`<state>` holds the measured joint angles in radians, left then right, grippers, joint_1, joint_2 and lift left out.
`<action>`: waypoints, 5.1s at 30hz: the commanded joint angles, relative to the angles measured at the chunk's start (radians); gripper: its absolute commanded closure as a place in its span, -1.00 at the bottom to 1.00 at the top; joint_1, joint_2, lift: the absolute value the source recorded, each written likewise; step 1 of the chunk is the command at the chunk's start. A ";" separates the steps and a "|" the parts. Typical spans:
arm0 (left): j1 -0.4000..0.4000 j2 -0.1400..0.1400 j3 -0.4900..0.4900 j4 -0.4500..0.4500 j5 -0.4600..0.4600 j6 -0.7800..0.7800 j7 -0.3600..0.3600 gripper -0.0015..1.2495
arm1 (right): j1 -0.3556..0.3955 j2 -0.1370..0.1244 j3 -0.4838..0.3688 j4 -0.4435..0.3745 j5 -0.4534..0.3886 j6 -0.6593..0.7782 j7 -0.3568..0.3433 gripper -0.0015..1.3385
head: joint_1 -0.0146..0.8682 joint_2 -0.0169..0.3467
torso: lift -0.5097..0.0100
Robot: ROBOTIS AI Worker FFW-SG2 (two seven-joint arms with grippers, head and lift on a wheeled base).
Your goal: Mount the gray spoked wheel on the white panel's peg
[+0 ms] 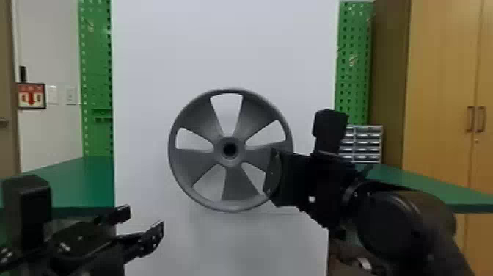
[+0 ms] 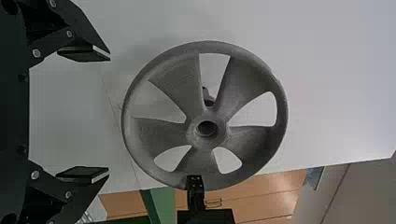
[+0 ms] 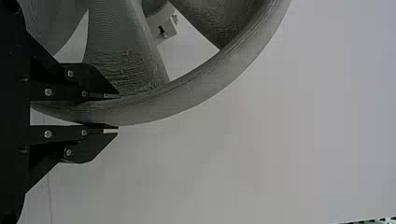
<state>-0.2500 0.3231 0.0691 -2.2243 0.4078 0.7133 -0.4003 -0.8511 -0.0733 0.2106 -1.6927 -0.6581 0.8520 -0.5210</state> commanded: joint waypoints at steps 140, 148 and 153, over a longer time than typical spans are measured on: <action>0.001 0.004 0.001 0.000 0.000 0.000 0.000 -0.37 | -0.051 0.000 -0.056 0.258 0.132 -0.192 0.345 -1.00 | -0.78 -0.95 | -0.90; 0.003 0.004 0.003 0.000 0.002 0.000 0.000 -0.37 | -0.045 0.000 -0.051 0.255 0.124 -0.202 0.352 -1.00 | -0.78 -0.95 | -0.90; 0.005 0.004 0.008 0.000 0.003 0.000 0.000 -0.37 | -0.017 0.006 -0.039 0.203 0.121 -0.206 0.351 -1.00 | -0.78 -0.95 | -0.90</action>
<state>-0.2467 0.3267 0.0735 -2.2243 0.4098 0.7133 -0.4003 -0.8890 -0.0729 0.1636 -1.4517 -0.5344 0.6479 -0.1685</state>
